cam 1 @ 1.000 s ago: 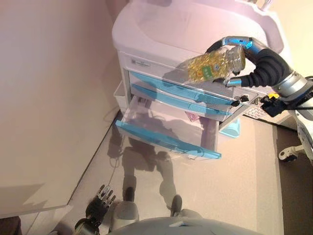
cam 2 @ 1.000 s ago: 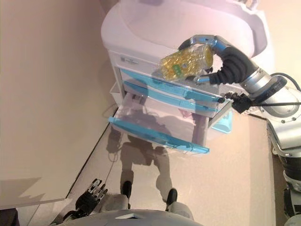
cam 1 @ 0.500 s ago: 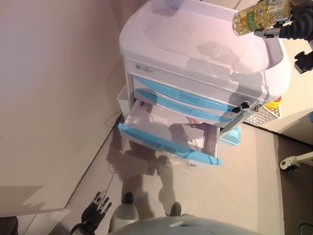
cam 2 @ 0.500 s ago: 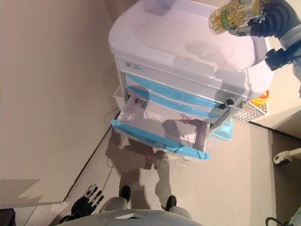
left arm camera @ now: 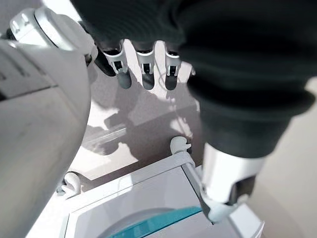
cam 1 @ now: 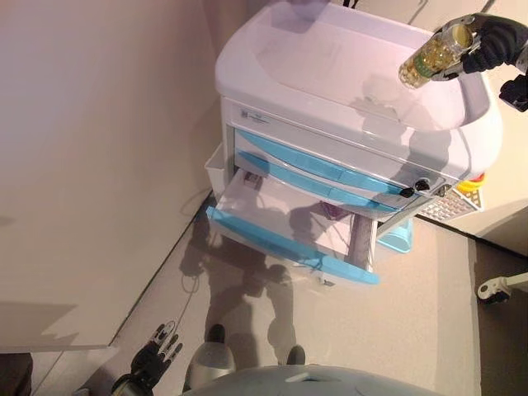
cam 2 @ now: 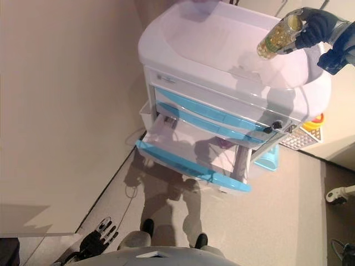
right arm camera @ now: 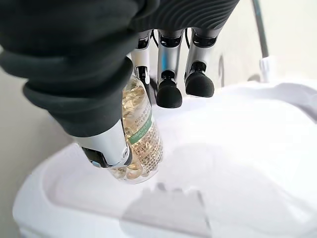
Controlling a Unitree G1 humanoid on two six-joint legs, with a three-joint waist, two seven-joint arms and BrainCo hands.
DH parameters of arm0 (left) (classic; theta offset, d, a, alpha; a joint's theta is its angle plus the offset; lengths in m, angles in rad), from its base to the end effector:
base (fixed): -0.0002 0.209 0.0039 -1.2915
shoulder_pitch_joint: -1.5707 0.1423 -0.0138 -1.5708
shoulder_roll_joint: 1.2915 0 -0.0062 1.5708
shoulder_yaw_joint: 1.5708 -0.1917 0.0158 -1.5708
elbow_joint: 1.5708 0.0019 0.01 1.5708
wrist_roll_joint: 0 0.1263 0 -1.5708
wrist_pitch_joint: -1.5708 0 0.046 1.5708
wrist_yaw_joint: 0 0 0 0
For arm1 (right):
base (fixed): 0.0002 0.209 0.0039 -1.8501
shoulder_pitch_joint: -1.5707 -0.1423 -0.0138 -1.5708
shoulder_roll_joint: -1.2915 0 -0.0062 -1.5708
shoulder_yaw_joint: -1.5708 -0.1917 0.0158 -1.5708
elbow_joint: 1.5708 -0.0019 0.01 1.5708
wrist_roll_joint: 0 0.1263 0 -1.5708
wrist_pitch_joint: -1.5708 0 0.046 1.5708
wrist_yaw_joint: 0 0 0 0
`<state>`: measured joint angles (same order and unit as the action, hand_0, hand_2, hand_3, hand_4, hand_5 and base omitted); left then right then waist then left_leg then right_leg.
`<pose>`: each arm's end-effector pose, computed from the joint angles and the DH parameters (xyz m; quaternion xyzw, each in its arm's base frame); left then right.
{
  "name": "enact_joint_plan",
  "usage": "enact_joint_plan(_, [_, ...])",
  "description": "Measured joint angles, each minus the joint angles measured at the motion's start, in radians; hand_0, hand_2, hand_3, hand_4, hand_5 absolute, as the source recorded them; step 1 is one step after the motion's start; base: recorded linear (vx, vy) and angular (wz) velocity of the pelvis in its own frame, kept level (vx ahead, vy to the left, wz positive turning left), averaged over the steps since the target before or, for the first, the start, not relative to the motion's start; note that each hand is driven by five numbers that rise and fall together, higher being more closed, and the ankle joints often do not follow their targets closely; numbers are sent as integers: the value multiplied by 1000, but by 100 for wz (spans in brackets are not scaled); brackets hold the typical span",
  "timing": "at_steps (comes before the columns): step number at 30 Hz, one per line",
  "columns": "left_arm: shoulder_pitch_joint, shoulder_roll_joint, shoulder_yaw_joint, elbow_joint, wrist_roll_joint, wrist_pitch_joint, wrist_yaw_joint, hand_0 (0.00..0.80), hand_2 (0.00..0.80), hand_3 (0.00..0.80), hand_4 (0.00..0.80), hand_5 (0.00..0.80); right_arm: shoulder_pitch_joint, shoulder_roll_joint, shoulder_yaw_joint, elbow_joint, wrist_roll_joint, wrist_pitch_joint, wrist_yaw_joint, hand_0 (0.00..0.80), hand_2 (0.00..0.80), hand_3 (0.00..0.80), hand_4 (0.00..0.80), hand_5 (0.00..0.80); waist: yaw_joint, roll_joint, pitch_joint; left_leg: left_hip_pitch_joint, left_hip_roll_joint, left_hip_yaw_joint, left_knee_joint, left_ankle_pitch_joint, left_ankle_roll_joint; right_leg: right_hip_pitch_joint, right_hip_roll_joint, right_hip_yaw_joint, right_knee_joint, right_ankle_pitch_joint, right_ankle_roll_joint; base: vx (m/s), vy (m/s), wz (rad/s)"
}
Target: Open the drawer and pick up the medicine
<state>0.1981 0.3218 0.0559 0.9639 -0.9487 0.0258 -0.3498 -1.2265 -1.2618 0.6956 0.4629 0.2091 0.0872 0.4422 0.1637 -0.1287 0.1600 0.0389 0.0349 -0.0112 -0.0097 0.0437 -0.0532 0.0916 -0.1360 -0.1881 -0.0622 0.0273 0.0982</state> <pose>0.0376 0.2640 -0.0961 -0.3423 0.3850 0.1978 0.8340 0.2830 -0.2999 0.3305 -0.5635 -0.0285 0.0688 0.8228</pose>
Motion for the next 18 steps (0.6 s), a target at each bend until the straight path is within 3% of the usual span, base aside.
enact_joint_plan(18, [10, 15, 1, -9, 30, 38, 9, 0, 0, 0, 0, 0, 9, 117, 64, 137, -94, -76, 152, 800, 800, 800, 800, 800, 51, -7, -5, 4, -2, -22, -3, 1, -2, 21, 1, -26, -17, 0, 0, 3, 2, 2])
